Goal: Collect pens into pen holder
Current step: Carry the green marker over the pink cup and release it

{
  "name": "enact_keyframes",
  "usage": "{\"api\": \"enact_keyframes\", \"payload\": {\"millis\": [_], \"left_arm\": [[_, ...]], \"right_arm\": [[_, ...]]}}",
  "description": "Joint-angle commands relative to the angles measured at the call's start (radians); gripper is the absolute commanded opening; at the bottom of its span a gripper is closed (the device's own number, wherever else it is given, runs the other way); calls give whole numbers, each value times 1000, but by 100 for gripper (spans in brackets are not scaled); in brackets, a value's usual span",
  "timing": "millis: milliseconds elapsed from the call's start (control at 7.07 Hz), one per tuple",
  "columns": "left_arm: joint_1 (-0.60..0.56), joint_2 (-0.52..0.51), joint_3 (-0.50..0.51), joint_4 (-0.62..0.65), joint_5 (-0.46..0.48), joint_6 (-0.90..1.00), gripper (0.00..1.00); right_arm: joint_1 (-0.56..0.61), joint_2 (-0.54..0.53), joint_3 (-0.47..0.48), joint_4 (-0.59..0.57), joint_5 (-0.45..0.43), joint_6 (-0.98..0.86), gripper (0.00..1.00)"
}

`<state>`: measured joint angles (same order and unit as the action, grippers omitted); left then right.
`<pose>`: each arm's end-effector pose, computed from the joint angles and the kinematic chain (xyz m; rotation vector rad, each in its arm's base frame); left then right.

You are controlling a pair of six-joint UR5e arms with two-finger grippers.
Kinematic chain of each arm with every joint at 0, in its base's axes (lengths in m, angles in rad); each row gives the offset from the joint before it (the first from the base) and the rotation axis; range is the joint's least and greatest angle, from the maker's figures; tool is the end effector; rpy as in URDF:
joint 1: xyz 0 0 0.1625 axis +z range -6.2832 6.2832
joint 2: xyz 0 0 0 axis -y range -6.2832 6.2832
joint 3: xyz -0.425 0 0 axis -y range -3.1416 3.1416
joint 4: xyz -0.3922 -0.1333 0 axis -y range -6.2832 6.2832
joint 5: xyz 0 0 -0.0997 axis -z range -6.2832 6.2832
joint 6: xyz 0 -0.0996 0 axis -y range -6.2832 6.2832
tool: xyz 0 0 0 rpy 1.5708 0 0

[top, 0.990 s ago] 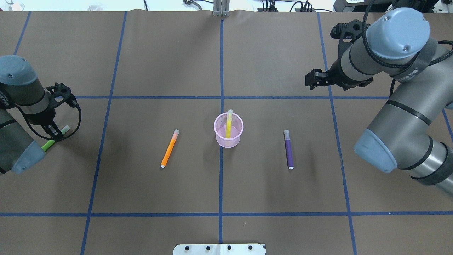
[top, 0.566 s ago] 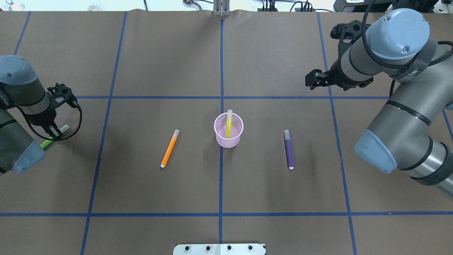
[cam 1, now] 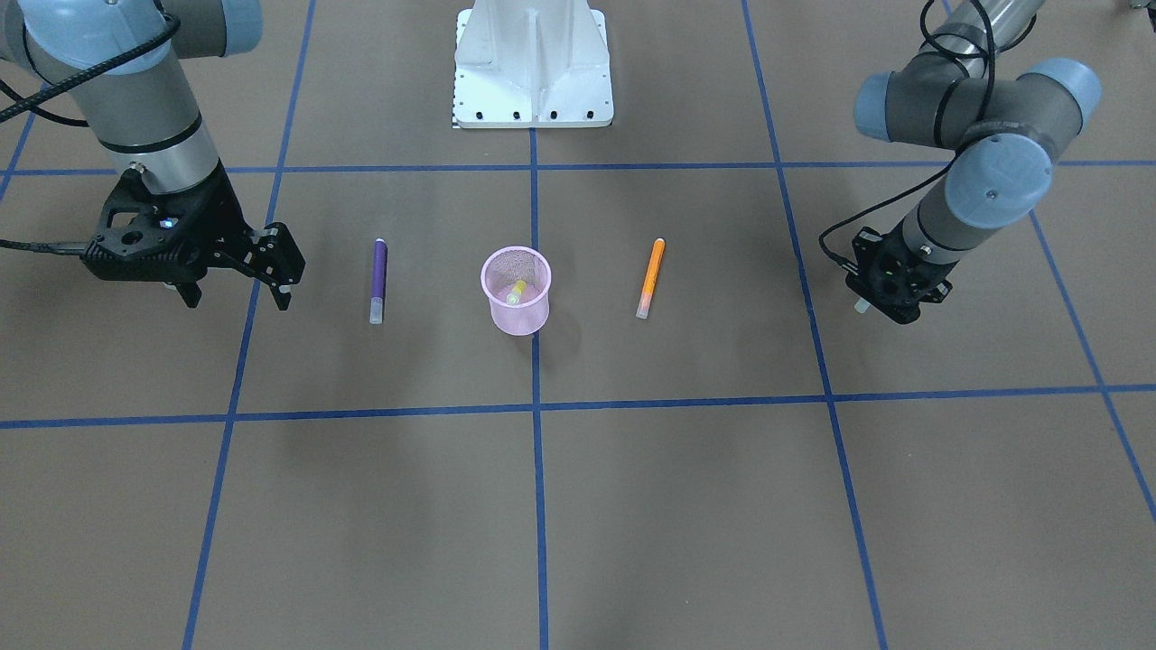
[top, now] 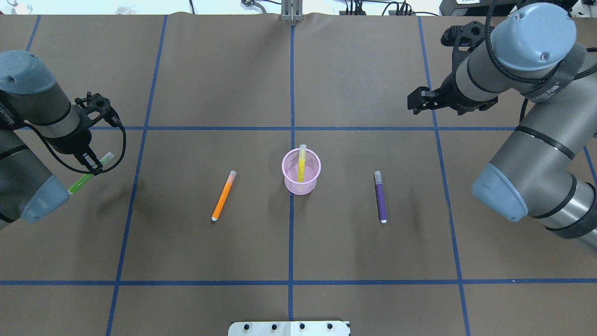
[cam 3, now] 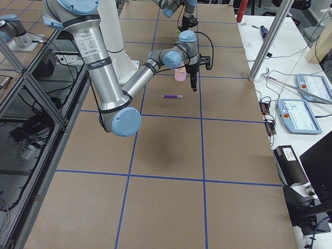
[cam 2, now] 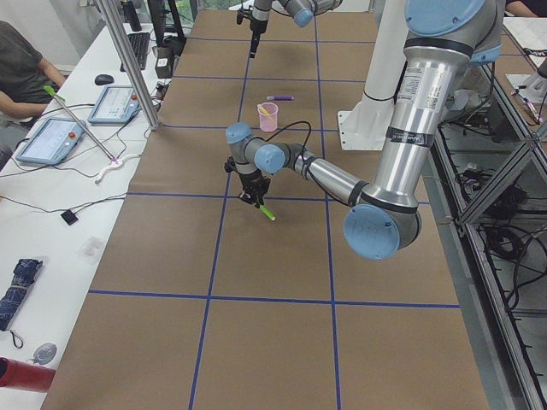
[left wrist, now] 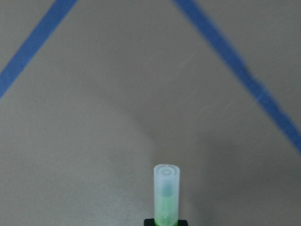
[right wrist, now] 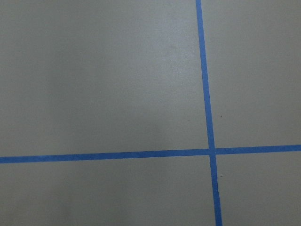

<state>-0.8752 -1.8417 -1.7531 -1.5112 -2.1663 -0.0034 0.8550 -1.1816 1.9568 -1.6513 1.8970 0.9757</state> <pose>0.3187 -0.5026 0.4382 0.1617 0.7011 0.7801 -0.3031 -0.5030 0.2899 0.2224 -0.7230 0.1341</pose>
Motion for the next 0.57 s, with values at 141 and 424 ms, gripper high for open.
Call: {"api": "enact_keyframes", "payload": {"millis": [141,424], "left_arm": [[81,-302,-34,61,73,-194,0],[172,-475,16,37,158,-404,0]], "right_arm": [[88,-29,-45,-1,45,-130,99],[151,-36,-113,1,121,-221,99]]}}
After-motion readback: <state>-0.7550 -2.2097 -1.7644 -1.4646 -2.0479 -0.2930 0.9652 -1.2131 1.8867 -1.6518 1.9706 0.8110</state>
